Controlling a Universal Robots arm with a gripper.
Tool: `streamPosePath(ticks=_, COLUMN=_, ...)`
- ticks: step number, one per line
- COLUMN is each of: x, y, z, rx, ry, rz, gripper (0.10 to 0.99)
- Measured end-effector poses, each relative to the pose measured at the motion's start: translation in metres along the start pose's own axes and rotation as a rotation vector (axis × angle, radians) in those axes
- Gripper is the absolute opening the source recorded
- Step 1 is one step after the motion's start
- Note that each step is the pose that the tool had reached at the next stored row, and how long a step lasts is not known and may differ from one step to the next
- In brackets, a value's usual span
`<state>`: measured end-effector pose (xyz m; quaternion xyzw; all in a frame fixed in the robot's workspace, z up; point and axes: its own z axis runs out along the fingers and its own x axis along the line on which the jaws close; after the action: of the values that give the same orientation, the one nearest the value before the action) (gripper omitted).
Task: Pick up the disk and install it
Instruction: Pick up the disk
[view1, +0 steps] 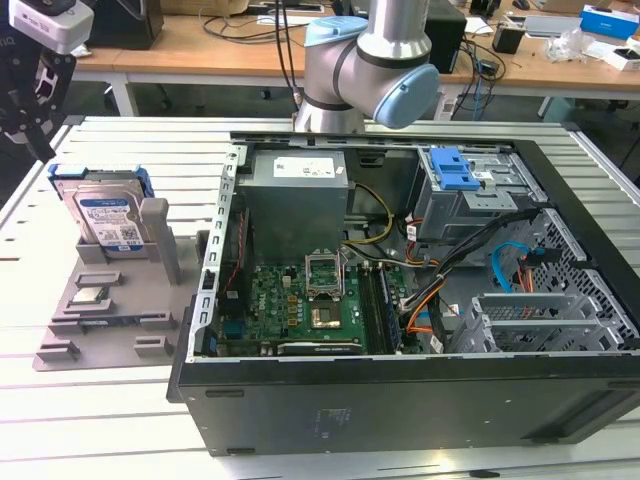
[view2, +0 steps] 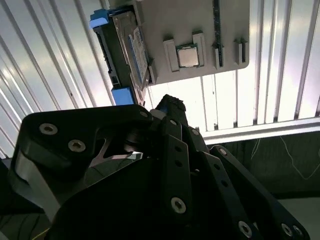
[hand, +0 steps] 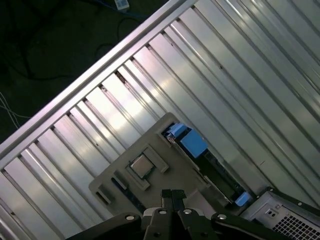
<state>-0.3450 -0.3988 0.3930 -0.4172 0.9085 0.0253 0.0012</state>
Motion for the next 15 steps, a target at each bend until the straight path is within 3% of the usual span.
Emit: streamPosePath(ticks=15, x=0.0000, y=0.0000, z=0.0000, rx=-0.004, ry=0.0073, rz=-0.163, gripper=0.102)
